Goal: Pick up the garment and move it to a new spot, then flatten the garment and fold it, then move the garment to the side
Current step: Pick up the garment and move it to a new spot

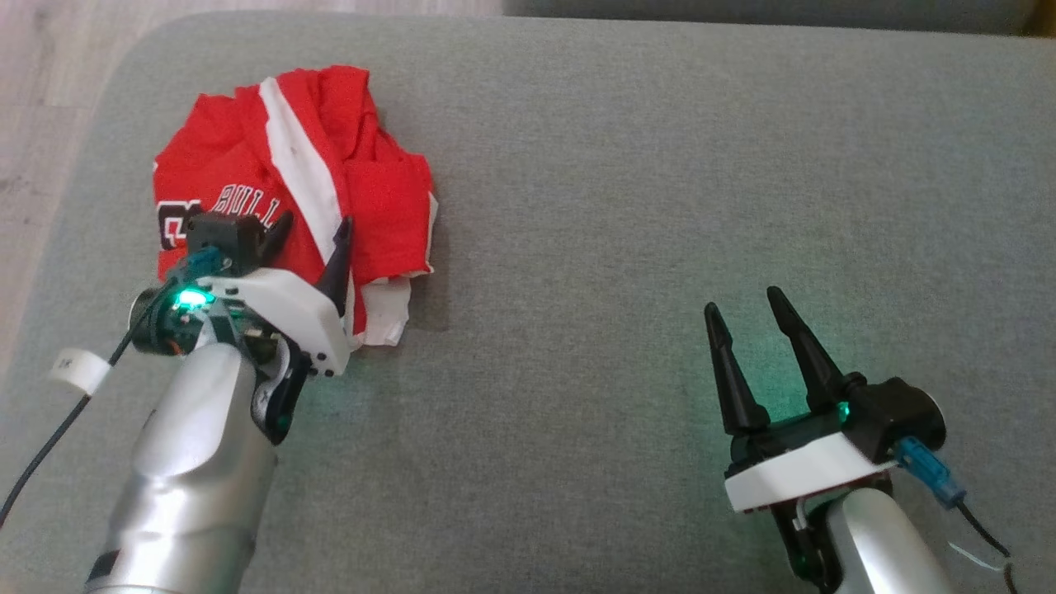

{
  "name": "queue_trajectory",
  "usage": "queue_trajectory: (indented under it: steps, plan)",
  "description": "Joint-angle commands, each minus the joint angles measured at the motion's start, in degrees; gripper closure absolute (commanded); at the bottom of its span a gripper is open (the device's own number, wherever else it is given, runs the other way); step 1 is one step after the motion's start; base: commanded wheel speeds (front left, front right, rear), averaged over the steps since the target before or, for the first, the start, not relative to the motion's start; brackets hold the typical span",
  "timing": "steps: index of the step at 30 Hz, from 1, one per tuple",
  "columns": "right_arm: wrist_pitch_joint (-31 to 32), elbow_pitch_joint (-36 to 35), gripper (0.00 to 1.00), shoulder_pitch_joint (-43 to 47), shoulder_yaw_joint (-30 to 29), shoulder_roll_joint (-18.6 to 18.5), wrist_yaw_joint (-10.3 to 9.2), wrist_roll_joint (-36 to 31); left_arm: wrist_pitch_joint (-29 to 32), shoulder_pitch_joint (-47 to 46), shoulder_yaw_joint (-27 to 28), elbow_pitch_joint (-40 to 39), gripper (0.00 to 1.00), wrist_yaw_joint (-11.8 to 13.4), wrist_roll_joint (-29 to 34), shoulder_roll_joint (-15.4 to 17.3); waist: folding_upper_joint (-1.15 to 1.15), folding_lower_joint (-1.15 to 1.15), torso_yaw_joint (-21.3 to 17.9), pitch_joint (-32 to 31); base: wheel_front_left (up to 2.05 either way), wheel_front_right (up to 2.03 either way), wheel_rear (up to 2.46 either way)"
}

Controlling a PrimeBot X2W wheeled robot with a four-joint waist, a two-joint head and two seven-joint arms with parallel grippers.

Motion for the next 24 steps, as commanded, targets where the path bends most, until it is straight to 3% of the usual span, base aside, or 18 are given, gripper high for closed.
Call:
queue_trajectory:
  steps: [1,2,3,4,5,10,16,24]
  plan:
    - [-0.6,-1.6,0.00,-2.0,1.6,-0.2,0.44,0.1,0.0,-2.7,2.0,-0.5,0.00,0.1,-0.3,2.4,0.00,-0.01,-0.6,0.4,0.00,0.00,0.00]
    - [-0.6,-1.6,0.00,-2.0,1.7,-0.2,0.44,0.1,-0.1,-2.9,2.0,0.5,0.00,0.1,-0.5,2.5,0.00,-0.01,-0.8,0.3,0.00,0.00,0.00]
    - [-0.6,-1.5,0.00,-2.0,1.6,-0.2,0.44,0.1,-0.1,-3.1,1.9,1.3,0.32,0.1,-0.7,2.4,0.00,-0.01,-0.9,0.3,0.00,0.00,0.00]
    - [-0.6,-1.5,0.00,-2.1,1.5,-0.2,0.44,0.1,-0.4,-3.3,1.7,1.8,0.74,0.1,-1.2,2.3,0.00,-0.01,-1.0,0.3,0.00,0.00,0.00]
    - [-0.6,-1.5,0.00,-2.2,1.4,-0.2,0.44,0.1,-0.9,-3.4,1.4,2.1,1.00,0.1,-1.6,2.2,0.00,-0.01,-1.1,0.2,0.00,0.00,0.00]
    - [-0.6,-1.2,0.00,-1.6,1.0,-0.2,0.44,0.4,-8.4,-4.5,0.0,-1.1,1.00,0.1,-5.0,1.8,0.00,-0.01,-0.7,-1.5,0.00,0.00,0.00]
    - [-0.6,-0.7,0.00,-0.1,1.0,-0.2,0.44,0.9,-16.2,-4.8,-1.2,-10.8,1.00,0.1,-9.6,2.3,0.00,-0.01,0.6,-5.1,0.00,0.00,0.00]
    - [-0.6,-1.1,0.00,0.7,0.7,-0.2,0.44,1.7,-14.6,-2.5,-3.8,-25.1,1.00,0.2,-11.9,2.1,0.00,-0.01,0.2,-8.1,0.00,0.00,0.00]
